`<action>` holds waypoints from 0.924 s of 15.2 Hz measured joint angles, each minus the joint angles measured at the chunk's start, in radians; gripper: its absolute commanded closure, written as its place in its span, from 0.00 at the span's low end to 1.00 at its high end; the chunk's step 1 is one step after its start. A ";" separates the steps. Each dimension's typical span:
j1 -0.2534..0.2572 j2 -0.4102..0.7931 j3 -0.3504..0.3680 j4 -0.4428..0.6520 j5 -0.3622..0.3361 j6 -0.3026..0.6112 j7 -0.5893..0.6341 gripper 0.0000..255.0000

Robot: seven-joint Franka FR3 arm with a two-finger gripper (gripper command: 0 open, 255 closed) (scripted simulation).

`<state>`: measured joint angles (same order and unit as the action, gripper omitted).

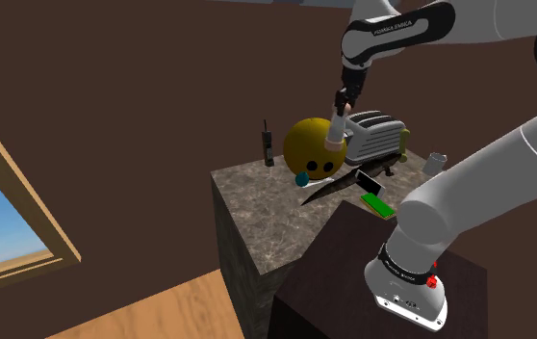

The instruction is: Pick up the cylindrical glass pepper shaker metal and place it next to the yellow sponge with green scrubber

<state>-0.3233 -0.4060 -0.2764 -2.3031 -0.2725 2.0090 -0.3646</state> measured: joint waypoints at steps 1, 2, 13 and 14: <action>-0.010 -0.010 -0.015 -0.001 -0.006 -0.004 -0.023 1.00; -0.020 -0.023 -0.031 -0.008 -0.013 -0.005 -0.044 1.00; -0.125 -0.073 -0.235 -0.019 -0.085 0.018 -0.310 1.00; -0.132 -0.069 -0.255 -0.010 -0.088 0.020 -0.336 1.00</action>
<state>-0.4552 -0.4748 -0.5315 -2.3132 -0.3605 2.0290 -0.7001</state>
